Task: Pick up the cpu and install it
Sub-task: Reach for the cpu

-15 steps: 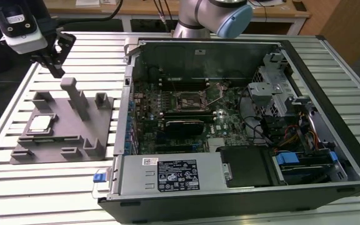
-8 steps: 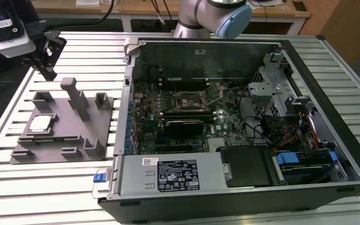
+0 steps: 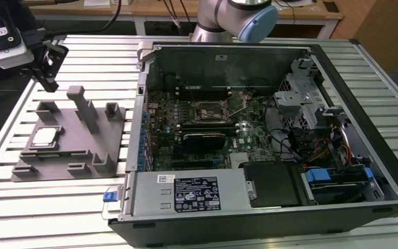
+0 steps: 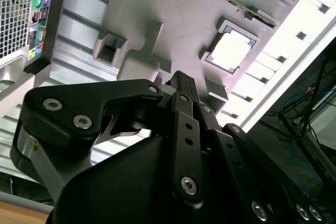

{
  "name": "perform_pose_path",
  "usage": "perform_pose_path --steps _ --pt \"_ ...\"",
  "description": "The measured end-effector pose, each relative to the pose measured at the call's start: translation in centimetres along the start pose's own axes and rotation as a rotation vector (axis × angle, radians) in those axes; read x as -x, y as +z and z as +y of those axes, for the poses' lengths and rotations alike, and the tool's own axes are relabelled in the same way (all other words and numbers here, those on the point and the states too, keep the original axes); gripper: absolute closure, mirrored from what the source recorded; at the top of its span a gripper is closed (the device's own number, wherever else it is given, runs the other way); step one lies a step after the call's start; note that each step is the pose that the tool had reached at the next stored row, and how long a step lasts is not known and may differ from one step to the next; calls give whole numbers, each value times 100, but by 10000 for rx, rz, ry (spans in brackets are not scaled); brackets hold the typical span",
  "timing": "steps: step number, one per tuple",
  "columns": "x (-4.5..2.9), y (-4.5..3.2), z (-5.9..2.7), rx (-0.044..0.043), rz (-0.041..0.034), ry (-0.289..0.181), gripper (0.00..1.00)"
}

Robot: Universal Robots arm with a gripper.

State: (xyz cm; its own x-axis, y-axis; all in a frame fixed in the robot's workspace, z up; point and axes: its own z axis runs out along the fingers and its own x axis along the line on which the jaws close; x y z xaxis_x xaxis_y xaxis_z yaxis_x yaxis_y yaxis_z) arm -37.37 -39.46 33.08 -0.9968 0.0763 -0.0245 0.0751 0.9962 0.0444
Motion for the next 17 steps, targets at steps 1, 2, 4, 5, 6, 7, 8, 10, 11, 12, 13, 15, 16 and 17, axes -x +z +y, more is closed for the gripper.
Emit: perform_pose_path --steps 1,2,4,5,6,7,8,10,11,12,13,15,16,17 --pt "-11 11 -1 0 0 0 89" --pt "-24 20 -3 -2 2 0 89" --pt "-53 42 -6 -1 2 0 89" --pt "-69 54 -8 -1 1 0 89" --pt "-83 66 -9 -1 1 -1 89" --pt "-97 78 -11 -1 1 0 89" --pt "-110 90 -12 0 0 0 89" --pt "-138 113 -16 -1 1 0 89" --pt "-155 125 -18 -1 2 -1 89" --pt "-171 137 -19 -1 2 0 89" --pt "-187 149 -21 -1 1 0 89" --pt "-218 173 -24 -1 1 0 89" --pt "-233 184 -26 0 1 0 89" --pt "-248 195 -27 -1 1 0 89"
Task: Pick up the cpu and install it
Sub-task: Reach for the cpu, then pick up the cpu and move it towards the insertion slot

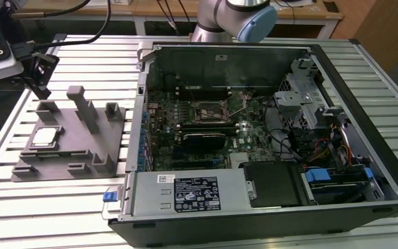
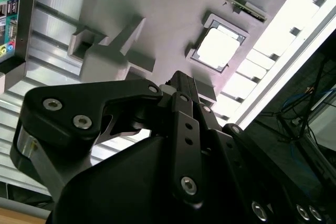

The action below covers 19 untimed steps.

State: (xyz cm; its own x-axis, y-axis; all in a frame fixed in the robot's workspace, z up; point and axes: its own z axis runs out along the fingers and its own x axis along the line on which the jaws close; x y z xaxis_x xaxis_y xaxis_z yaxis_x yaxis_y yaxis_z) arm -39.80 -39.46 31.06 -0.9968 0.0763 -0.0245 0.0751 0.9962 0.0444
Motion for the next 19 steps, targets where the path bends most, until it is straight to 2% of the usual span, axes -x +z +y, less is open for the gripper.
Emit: perform_pose_path --steps 5,19 --pt "-60 43 -6 0 2 0 89" --pt "-78 61 -9 -2 4 0 89"
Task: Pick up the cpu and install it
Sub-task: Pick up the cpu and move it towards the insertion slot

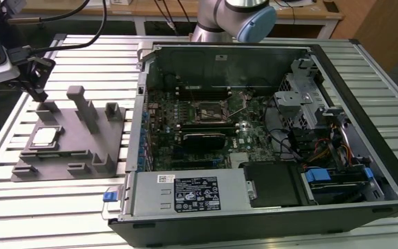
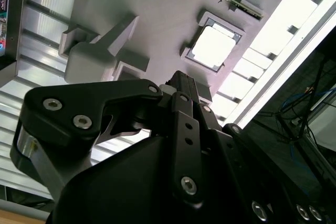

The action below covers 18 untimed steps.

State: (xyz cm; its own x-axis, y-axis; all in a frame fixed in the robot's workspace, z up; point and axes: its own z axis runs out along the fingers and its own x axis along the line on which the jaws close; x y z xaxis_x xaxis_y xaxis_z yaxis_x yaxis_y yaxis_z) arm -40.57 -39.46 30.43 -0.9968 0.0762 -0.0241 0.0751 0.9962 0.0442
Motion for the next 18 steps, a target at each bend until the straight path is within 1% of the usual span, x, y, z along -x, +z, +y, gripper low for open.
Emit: perform_pose_path --steps 4,11,18 --pt "-24 33 -4 2 -2 1 89" --pt "-86 88 -21 1 -1 -1 89" --pt "-142 158 -37 3 -3 0 89"
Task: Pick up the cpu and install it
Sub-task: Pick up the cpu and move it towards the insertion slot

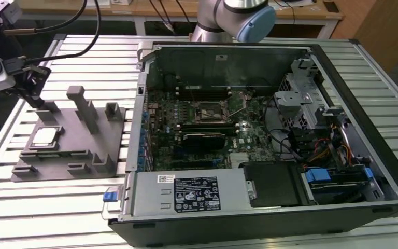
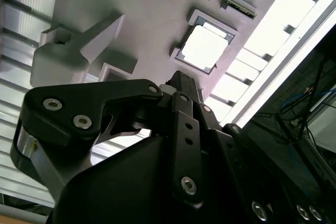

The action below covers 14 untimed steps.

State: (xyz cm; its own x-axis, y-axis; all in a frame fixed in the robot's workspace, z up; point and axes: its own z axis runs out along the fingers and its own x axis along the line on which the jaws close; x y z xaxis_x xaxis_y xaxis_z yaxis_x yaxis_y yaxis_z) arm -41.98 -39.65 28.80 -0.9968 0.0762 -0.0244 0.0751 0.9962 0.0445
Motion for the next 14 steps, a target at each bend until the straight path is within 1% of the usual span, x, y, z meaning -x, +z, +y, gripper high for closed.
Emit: perform_pose_path --steps 14 --pt "-80 132 -53 -1 1 0 89"
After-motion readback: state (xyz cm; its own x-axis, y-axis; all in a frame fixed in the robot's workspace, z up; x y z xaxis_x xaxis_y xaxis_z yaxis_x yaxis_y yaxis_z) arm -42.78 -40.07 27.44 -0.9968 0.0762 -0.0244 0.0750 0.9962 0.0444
